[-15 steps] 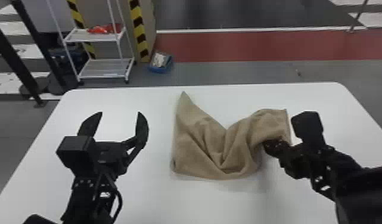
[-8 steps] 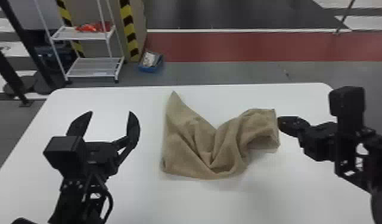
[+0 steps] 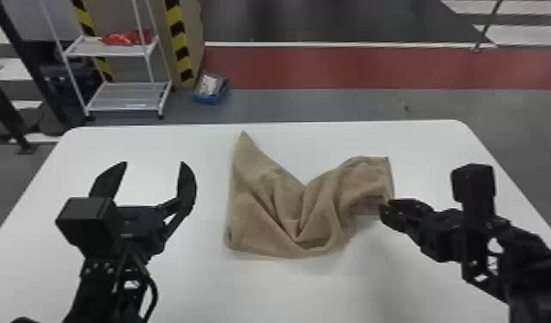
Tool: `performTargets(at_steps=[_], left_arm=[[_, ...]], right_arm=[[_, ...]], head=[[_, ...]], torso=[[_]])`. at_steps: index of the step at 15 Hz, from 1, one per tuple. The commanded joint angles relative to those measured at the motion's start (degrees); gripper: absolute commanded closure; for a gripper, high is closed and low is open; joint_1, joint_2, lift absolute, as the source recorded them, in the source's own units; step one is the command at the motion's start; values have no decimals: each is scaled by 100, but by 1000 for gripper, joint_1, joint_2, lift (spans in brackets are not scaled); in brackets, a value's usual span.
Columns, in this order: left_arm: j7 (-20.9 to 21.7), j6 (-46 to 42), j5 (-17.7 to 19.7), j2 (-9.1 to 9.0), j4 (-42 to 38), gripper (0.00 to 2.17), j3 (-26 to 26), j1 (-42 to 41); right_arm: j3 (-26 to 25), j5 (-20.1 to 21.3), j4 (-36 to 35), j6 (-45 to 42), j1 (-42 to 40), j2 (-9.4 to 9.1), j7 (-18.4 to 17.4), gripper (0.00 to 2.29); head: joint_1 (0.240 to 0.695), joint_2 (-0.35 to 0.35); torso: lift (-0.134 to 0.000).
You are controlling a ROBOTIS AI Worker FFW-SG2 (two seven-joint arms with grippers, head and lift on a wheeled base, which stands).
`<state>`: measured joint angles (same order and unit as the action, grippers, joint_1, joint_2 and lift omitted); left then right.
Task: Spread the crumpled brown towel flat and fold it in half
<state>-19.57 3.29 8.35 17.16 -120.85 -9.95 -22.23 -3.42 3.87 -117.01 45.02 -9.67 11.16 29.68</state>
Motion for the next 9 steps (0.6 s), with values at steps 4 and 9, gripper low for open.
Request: performTargets(at_steps=[4,9], left_arm=[[-3,1,-9,7,17,73,-25,8],[-3,-16,0,34,17,73,19,-27]], right_arm=[[501,88,1031,-1728,159,-35,-490,724],[729,334,1224,-1464,273,-70,-490,731]], head=[[695,7],[695,44]], torso=[[-125],[-125]])
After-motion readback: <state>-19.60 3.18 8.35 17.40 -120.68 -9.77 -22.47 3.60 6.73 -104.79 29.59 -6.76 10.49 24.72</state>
